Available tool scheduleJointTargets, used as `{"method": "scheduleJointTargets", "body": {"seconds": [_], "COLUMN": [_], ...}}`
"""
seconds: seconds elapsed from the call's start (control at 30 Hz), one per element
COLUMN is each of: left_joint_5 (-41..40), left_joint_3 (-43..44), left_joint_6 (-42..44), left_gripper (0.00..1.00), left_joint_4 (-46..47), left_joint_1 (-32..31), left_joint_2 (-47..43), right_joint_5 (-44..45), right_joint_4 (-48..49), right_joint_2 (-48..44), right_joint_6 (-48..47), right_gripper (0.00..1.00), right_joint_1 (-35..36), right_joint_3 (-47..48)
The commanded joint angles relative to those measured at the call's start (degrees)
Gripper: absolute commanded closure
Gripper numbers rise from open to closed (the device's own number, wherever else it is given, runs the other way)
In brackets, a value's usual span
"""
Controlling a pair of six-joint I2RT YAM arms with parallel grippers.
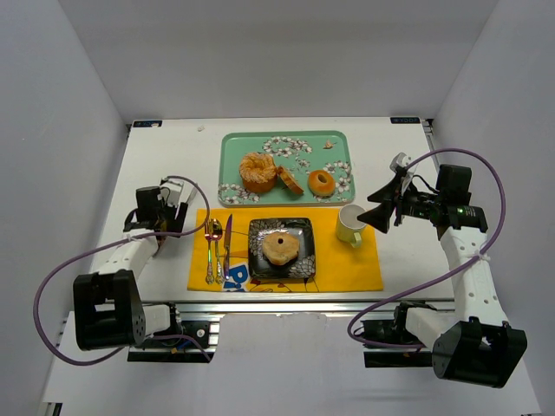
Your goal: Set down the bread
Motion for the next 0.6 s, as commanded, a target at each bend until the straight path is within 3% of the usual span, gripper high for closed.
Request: {"method": "scheduleJointTargets", "body": {"seconds": [0.0, 0.03, 0.1, 0.2, 0.27, 0.33, 0.4, 0.43, 0.57], "left_joint_5": [-0.82, -1.35, -3.10, -9.14, -9.35, -3.42, 1.96, 8.17, 16.91], "left_joint_3": [0.00, 0.17, 1.22, 7.45, 15.18, 20.54, 27.75, 29.25, 29.71], "left_joint_6": [-1.49, -1.75, -3.86, -12.18, -20.95, -26.95, -33.91, -36.54, -39.90], "left_gripper": [0.15, 0.14, 0.12, 0.07, 0.04, 0.02, 0.02, 0.02, 0.02], "left_joint_4": [-0.77, -0.86, -0.59, -0.77, -3.57, -7.86, -11.12, -13.05, -14.92], "left_joint_1": [0.63, 0.72, 1.25, 1.95, 1.95, 1.95, 1.95, 1.95, 1.95], "left_joint_2": [-3.20, -4.17, -5.31, -6.81, -7.07, -7.25, -7.34, -7.60, -11.81], "right_joint_5": [-1.08, -1.08, 0.05, 5.84, 15.49, 24.35, 27.29, 29.22, 30.38], "right_joint_4": [-0.96, -1.05, -0.35, 3.42, 7.45, 8.00, 8.53, 8.88, 11.25], "right_joint_2": [-1.41, -1.50, -1.50, -1.24, -1.15, -0.53, -0.10, 0.00, -0.09], "right_joint_6": [-0.88, -0.71, 0.78, 9.55, 20.35, 23.80, 25.04, 25.22, 25.92], "right_gripper": [0.23, 0.22, 0.12, 0.11, 0.11, 0.10, 0.11, 0.11, 0.11], "right_joint_1": [0.26, 0.26, 0.35, 0.44, 0.62, 0.62, 0.62, 0.62, 0.62], "right_joint_3": [2.36, 2.36, 2.36, 2.54, 3.33, 4.90, 6.84, 7.54, 7.46]}}
